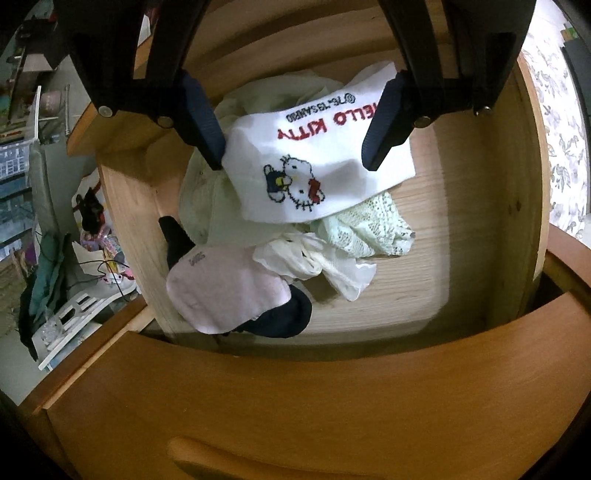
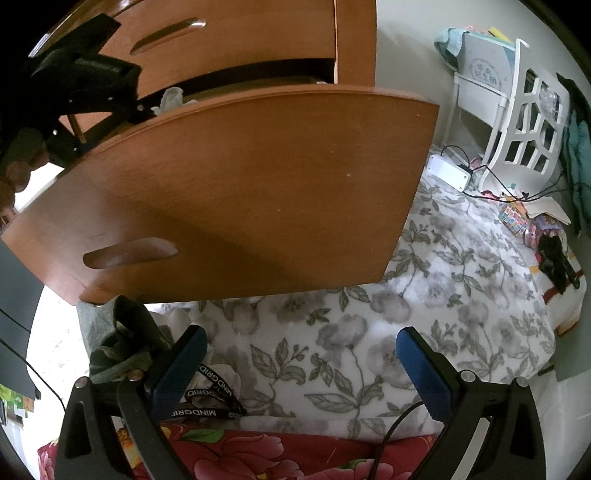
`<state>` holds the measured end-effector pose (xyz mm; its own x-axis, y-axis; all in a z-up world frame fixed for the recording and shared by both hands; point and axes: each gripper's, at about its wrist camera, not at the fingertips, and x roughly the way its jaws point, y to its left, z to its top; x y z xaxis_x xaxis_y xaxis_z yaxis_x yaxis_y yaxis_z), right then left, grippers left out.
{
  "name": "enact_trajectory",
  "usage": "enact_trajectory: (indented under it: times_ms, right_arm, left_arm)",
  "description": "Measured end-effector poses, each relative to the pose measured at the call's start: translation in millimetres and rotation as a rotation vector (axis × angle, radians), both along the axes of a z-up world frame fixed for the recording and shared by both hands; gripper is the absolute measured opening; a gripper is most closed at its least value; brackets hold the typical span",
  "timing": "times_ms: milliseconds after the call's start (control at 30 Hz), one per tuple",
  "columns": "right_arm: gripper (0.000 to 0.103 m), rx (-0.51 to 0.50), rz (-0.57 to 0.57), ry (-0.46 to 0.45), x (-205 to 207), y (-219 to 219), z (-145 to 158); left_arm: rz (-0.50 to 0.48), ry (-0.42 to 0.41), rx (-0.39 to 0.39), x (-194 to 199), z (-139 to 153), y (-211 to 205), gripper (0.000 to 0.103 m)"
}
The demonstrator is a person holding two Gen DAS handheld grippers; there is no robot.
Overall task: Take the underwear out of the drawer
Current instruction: 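Reach the left gripper down toward the white Hello Kitty cloth, then close the left gripper on the white Hello Kitty cloth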
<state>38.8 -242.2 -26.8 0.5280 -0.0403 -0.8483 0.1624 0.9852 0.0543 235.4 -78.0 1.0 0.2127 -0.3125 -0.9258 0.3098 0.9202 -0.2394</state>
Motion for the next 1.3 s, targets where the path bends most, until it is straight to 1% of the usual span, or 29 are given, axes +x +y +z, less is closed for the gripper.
enact_trajectory:
  times_ms: [100,133,167,267,333,467,600,733,800,833,867,933,967,1133,1300]
  right_arm:
    - [0.103,-0.001,0.001,-0.001,0,0,0]
    - [0.103,-0.001,0.000,-0.001,0,0,0]
    - [0.103,0.000,0.000,-0.001,0,0,0]
    - [0.103,0.000,0.000,-0.001,0,-1,0]
    - [0.103,0.001,0.001,0.000,0,-1,0]
    - [0.103,0.001,0.001,0.002,0,0,0]
    - [0.103,0.002,0.000,0.002,0,0,-1]
    - [0.103,0.005,0.000,0.007,0,-1,-1]
    - [0.103,0.005,0.000,0.007,0,-1,0]
    - [0.103,0.005,0.000,0.006,0,-1,0]
    - [0.103,0.005,0.000,0.007,0,-1,-1]
    - [0.103,0.005,0.001,0.008,0,-1,0]
    - [0.103,0.005,0.001,0.007,0,-1,0]
    - [0.103,0.005,0.001,0.007,0,-1,0]
    - [0.103,0.005,0.001,0.007,0,-1,0]
  left_arm:
    - [0.015,-0.009,0.007,-2,2,8,0.073]
    - [0.022,-0.010,0.004,-2,2,10,0.068]
    - [0.029,-0.011,-0.004,-2,4,13,0.064]
    - [0.027,-0.021,-0.023,-7,9,22,0.063]
    - [0.021,-0.035,-0.019,-11,12,25,0.061]
    - [0.030,-0.036,-0.017,-8,8,23,0.051]
    - [0.027,-0.019,-0.048,-5,3,18,0.049]
    - [0.024,-0.006,-0.054,-5,-1,13,0.047]
    - [0.023,-0.005,-0.068,-6,-2,13,0.036]
    - [0.021,-0.005,-0.087,-7,-2,14,0.027]
    - [0.020,-0.008,-0.104,-8,-1,15,0.020]
    - [0.022,-0.022,-0.121,-11,1,17,0.012]
    - [0.024,-0.028,-0.131,-12,3,18,0.010]
    - [0.033,-0.076,-0.174,-20,13,27,0.008]
    - [0.082,-0.104,-0.225,-27,20,45,0.008]
